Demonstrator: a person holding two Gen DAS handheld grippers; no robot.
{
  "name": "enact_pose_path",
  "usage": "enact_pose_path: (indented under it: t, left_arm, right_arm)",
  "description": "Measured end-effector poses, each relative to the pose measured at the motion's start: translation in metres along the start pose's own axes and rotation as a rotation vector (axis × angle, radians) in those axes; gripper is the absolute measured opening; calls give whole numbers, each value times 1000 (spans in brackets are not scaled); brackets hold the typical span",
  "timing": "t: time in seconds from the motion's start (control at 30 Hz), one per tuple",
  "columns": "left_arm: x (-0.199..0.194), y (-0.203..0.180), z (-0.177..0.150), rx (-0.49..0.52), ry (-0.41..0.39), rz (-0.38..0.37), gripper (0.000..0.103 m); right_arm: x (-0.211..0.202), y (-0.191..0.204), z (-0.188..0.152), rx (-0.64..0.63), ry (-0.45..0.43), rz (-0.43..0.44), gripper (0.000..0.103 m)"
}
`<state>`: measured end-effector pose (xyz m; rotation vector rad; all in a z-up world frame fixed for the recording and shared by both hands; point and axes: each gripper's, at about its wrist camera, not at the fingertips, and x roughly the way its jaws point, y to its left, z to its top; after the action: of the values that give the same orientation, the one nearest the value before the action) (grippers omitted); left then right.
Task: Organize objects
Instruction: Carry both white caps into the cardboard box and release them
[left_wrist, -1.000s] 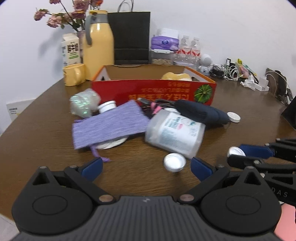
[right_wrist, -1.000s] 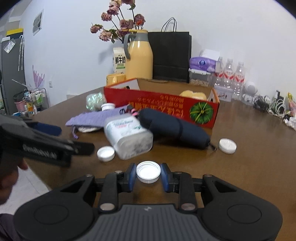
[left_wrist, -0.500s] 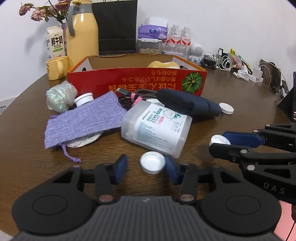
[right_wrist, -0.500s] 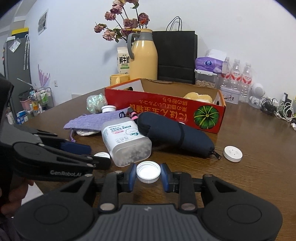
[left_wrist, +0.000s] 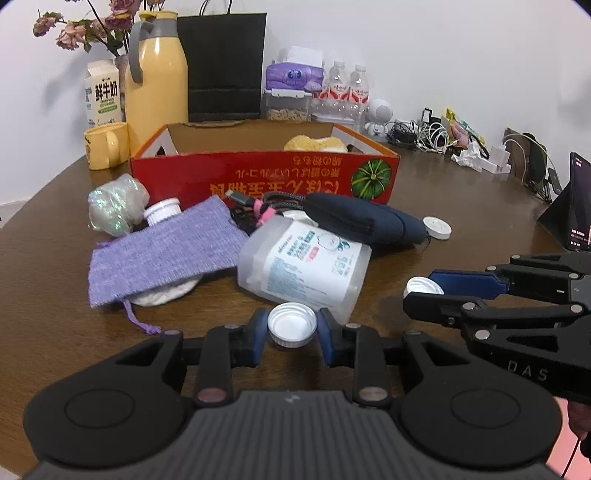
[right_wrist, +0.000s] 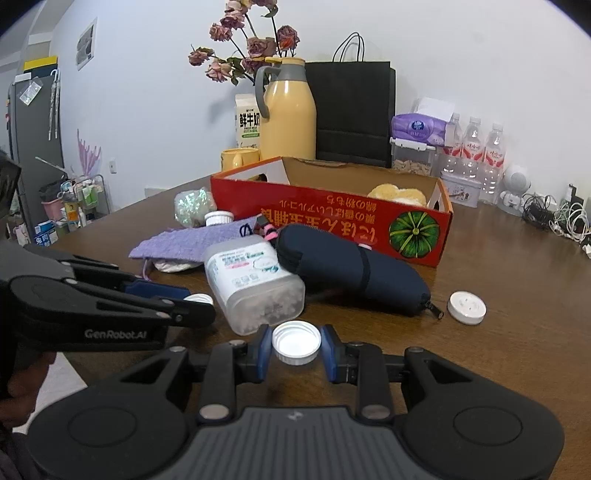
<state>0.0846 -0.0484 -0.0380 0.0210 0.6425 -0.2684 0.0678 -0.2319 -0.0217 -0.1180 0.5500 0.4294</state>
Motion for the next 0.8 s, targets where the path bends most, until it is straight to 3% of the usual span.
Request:
enact_pose_path:
  t: [0.43, 0.8]
  left_arm:
    - [-8, 15, 52, 27, -137, 23, 29]
    - [31, 38, 124, -16, -224, 58, 29]
  right_arm:
    - [10, -8, 54, -41, -103, -19, 27]
    - [59, -16, 118, -54, -164, -46, 27]
